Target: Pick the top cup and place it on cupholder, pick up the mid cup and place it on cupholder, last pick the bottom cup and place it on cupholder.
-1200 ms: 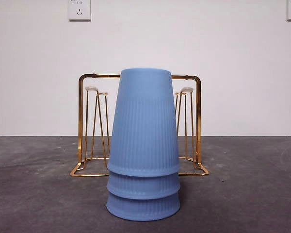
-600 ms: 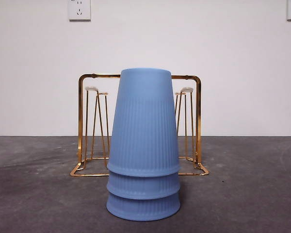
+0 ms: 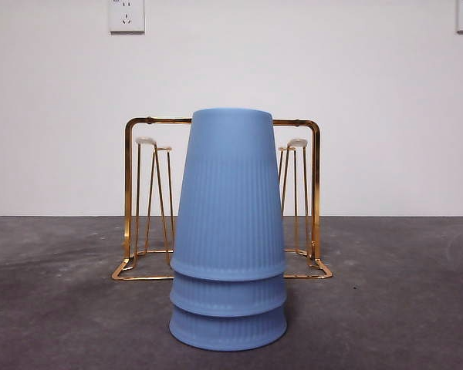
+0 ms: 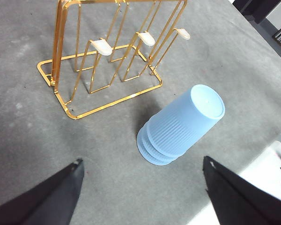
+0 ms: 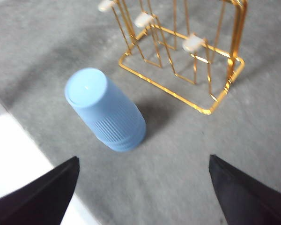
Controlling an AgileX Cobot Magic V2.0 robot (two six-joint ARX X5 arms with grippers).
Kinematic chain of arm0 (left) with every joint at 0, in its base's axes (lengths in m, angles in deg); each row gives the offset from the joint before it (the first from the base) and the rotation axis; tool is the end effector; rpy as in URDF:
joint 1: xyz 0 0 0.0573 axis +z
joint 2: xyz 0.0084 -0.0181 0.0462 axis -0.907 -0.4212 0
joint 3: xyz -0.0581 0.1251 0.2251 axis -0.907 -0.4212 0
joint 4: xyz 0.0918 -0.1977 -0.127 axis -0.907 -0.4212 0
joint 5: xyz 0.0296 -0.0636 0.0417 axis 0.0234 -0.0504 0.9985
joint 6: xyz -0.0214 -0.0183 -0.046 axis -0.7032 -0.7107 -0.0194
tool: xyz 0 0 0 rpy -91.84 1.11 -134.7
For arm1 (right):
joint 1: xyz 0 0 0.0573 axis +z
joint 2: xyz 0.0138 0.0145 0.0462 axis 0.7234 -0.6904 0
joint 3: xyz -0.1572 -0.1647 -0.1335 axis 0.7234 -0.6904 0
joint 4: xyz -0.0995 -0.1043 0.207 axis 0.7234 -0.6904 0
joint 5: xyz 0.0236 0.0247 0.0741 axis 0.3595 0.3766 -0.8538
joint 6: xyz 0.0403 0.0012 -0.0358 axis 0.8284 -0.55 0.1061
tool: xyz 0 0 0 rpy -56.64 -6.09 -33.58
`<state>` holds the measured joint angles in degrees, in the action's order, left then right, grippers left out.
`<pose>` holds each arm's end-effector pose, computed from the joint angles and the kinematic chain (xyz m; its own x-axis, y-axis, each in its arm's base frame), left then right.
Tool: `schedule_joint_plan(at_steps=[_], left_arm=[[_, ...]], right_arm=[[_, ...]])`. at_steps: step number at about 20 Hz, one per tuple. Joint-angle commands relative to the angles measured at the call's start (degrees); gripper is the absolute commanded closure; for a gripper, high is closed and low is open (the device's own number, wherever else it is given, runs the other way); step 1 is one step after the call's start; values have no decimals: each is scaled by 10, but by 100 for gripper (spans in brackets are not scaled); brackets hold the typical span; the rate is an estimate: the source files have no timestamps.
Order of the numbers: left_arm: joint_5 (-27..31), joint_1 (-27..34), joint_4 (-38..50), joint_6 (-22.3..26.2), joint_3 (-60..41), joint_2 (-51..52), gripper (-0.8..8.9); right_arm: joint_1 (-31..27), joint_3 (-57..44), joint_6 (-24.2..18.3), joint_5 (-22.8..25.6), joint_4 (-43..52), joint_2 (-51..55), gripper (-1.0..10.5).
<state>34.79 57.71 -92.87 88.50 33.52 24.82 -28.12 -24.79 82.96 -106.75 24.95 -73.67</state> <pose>0.0923 -0.0285 0.3128 0.5710 -0.6493 -0.5025 0.5493 0.7570 -0.3539 0.1125 0.0515 0.3341 0.4697 0.6571 -0.5896 -0.6593 0.7052 0.2608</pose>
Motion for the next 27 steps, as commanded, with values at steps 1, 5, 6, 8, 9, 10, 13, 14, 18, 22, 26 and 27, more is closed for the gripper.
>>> schedule_joint_plan(at_steps=[1,5,6,8,9,10,13,14,18,22,26,27], left_arm=[[-4,-2,7,7,12,-3,404],[-4,-2,7,7,12,-3,407],[-4,-2,7,7,12,-3,407],[-4,-2,7,7,12,-3,407],[-4,-2,7,7,12,-3,407],[-4,-2,7,7,12,-3,407],[-4,-2,7,7,12,-2,408],[-4,-2,7,7,12,-2,408],[-4,-2,7,7,12,-2,408],[-4,-2,7,7,12,-2,408],[-4,-2,7,7,12,-2,408],[-4,-2,7,8,12,-2,408]], right_arm=[[30,12,27,-7,30,-16,501],[114,37,48,8,70,-76,502],[139,46,52,20,81,-98,501],[177,60,54,36,98,-137,501],[194,66,54,45,106,-158,501],[211,71,54,55,116,-179,501],[246,75,54,81,149,-230,501],[255,75,54,92,160,-246,501],[280,75,54,111,193,-295,500],[299,75,53,146,201,-334,492],[301,75,49,153,207,-366,485],[301,75,49,153,207,-372,485]])
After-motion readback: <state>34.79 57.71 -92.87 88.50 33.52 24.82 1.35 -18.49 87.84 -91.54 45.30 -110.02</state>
